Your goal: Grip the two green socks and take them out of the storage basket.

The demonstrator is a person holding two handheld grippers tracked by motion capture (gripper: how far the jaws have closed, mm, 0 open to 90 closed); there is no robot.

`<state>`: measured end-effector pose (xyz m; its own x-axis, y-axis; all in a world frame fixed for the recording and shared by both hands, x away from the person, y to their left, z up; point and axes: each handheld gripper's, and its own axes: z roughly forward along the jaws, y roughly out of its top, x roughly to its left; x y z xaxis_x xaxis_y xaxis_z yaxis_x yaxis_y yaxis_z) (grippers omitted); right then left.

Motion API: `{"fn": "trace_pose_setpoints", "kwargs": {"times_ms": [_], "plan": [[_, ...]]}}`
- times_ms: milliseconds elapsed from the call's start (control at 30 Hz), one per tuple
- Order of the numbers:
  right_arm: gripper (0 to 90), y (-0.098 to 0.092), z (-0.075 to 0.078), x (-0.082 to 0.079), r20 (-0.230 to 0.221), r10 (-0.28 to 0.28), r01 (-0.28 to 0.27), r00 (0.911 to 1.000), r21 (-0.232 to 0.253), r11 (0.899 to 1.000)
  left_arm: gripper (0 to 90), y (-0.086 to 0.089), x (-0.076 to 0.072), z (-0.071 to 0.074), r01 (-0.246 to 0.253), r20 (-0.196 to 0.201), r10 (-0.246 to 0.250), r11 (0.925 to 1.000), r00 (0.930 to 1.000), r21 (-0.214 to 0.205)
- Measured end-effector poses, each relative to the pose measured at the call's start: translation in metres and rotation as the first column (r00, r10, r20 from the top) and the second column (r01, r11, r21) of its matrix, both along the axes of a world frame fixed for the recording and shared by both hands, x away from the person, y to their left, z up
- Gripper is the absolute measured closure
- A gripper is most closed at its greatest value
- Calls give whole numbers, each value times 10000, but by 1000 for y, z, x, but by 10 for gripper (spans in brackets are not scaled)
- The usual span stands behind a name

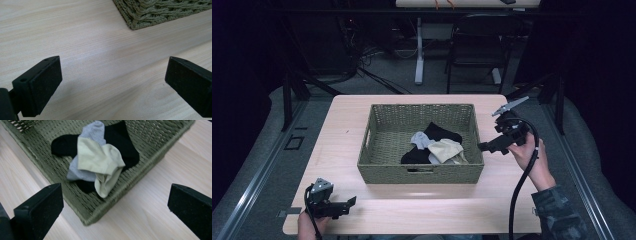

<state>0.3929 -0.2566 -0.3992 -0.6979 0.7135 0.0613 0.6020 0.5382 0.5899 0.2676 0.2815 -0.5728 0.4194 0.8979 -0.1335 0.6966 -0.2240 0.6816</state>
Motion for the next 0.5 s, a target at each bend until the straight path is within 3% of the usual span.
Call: {"fn": "trace_pose_setpoints", "kwargs": {"times_ms": [267,500], "plan": [[0,38,6,18,-246,629,-637,9977,-325,9974,8,0,0,0,-21,65,20,10000,10000,72],[0,71,-3,35,-540,1066,-1098,9928,-602,9921,2,1,0,0,8,68,-8,10000,10000,74]]}}
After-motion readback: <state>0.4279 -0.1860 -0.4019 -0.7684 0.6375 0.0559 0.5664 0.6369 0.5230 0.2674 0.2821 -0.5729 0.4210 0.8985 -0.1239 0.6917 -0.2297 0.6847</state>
